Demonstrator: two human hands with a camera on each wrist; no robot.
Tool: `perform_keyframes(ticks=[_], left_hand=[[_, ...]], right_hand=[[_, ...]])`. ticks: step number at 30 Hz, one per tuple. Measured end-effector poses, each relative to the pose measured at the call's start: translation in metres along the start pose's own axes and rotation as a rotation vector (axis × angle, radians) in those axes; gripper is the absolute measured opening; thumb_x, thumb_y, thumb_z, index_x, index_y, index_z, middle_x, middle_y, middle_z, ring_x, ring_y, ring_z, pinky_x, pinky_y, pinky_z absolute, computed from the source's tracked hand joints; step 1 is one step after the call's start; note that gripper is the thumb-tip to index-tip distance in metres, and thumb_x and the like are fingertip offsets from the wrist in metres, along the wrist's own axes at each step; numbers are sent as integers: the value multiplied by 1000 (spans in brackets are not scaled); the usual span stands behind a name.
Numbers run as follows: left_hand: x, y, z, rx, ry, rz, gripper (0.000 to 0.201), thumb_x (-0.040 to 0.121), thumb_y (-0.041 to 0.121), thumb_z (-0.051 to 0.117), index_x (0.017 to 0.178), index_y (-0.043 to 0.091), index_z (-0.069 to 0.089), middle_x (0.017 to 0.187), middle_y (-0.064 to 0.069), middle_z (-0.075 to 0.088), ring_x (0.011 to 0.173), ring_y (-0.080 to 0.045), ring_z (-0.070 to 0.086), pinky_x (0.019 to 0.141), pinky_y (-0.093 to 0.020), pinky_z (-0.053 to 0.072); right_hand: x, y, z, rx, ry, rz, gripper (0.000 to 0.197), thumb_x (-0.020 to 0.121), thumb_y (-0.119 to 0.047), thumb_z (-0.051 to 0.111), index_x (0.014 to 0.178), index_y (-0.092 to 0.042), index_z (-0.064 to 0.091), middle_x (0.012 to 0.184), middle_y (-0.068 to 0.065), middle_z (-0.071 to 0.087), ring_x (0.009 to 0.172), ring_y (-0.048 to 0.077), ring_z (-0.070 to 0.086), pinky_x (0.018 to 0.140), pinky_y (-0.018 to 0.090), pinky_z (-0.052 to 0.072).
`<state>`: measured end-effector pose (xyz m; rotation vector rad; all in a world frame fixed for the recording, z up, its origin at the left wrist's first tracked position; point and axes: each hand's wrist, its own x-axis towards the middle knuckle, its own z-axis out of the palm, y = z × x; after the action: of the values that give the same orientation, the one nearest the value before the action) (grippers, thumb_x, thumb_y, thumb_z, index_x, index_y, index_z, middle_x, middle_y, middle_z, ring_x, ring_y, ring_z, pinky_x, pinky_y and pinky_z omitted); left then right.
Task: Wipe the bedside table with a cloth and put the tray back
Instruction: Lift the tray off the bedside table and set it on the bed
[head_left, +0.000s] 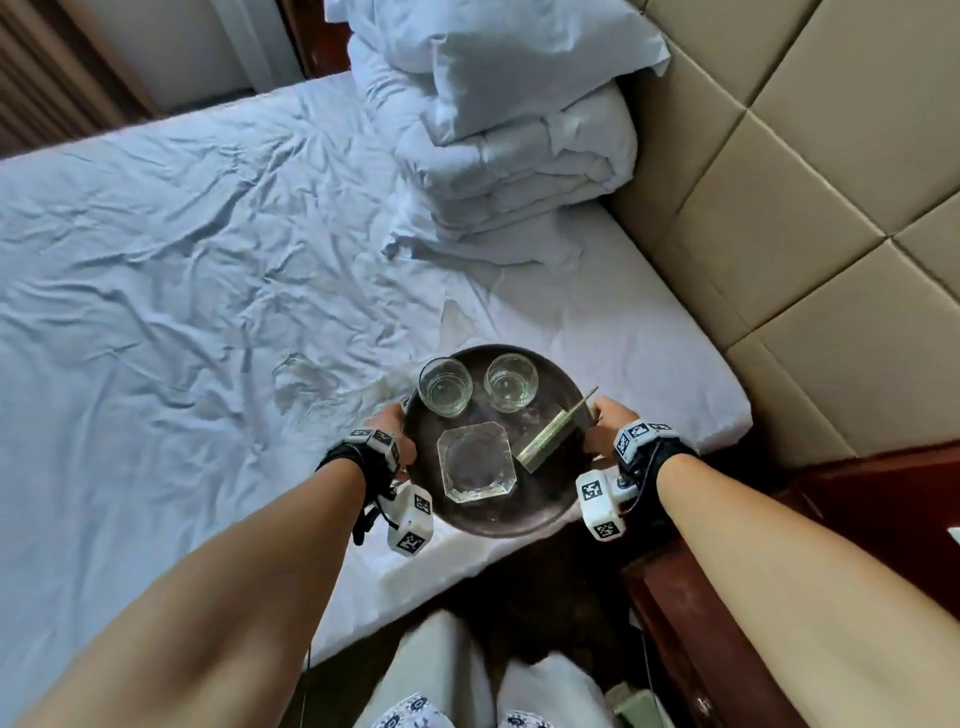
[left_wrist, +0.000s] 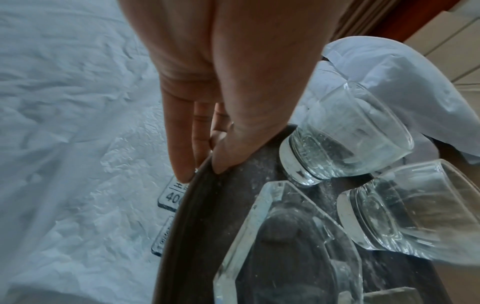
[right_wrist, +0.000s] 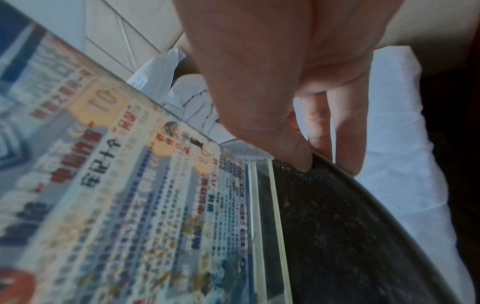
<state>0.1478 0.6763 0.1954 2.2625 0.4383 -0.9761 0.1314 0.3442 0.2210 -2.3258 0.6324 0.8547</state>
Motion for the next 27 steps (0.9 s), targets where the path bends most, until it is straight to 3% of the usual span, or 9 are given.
perform_keyframes(ticks=[3, 6, 11, 14, 18, 23, 27], left_hand=[[-6, -21, -23, -58, 15, -30, 35, 62, 5, 59, 90, 23, 49, 90, -11, 63, 75, -31, 70, 64, -47, 61], [-4, -42, -35, -138, 38, -97, 35, 71, -2, 59, 100, 15, 48, 94, -14, 59, 72, -33, 70, 57, -48, 61], [9, -76, -42, -210, 50, -174, 31, 72, -2, 57, 97, 14, 46, 93, -17, 60, 69, -34, 70, 55, -49, 61], [25, -96, -37, -249, 41, -219, 32, 67, 1, 57, 93, 18, 47, 94, -17, 61, 70, -34, 70, 56, -48, 61], [53, -120, -25, -293, 17, -285, 35, 65, 3, 60, 92, 21, 46, 94, -18, 61, 69, -35, 71, 54, -49, 60], [80, -127, -14, -308, 40, -360, 33, 72, -2, 59, 93, 19, 45, 92, -17, 60, 70, -36, 69, 54, -48, 61], [106, -142, -2, -262, 34, -392, 33, 70, 2, 59, 90, 22, 43, 88, -17, 63, 67, -36, 69, 54, -49, 60]], right_hand=[[36, -19, 27, 9, -32, -4, 23, 55, -20, 59, 75, -21, 47, 85, 12, 68, 81, 32, 70, 72, 50, 59], [31, -57, 41, -36, -34, -38, 23, 60, -29, 60, 78, -19, 49, 79, 7, 67, 76, 28, 69, 70, 47, 60], [41, -98, 67, -119, -56, -73, 33, 60, -46, 56, 77, -19, 47, 78, 5, 64, 72, 27, 66, 70, 44, 60], [66, -105, 85, -158, -85, -79, 34, 57, -44, 55, 80, -20, 49, 83, 7, 66, 76, 30, 68, 70, 47, 60], [94, -115, 102, -224, -126, -85, 25, 62, -35, 59, 80, -22, 48, 81, 8, 66, 69, 29, 68, 63, 45, 61], [120, -122, 121, -272, -163, -85, 22, 66, -35, 57, 83, -23, 49, 80, 4, 63, 71, 29, 66, 67, 44, 60], [134, -125, 135, -323, -175, -103, 19, 74, -34, 56, 88, -22, 49, 82, 3, 61, 73, 28, 62, 69, 35, 55]])
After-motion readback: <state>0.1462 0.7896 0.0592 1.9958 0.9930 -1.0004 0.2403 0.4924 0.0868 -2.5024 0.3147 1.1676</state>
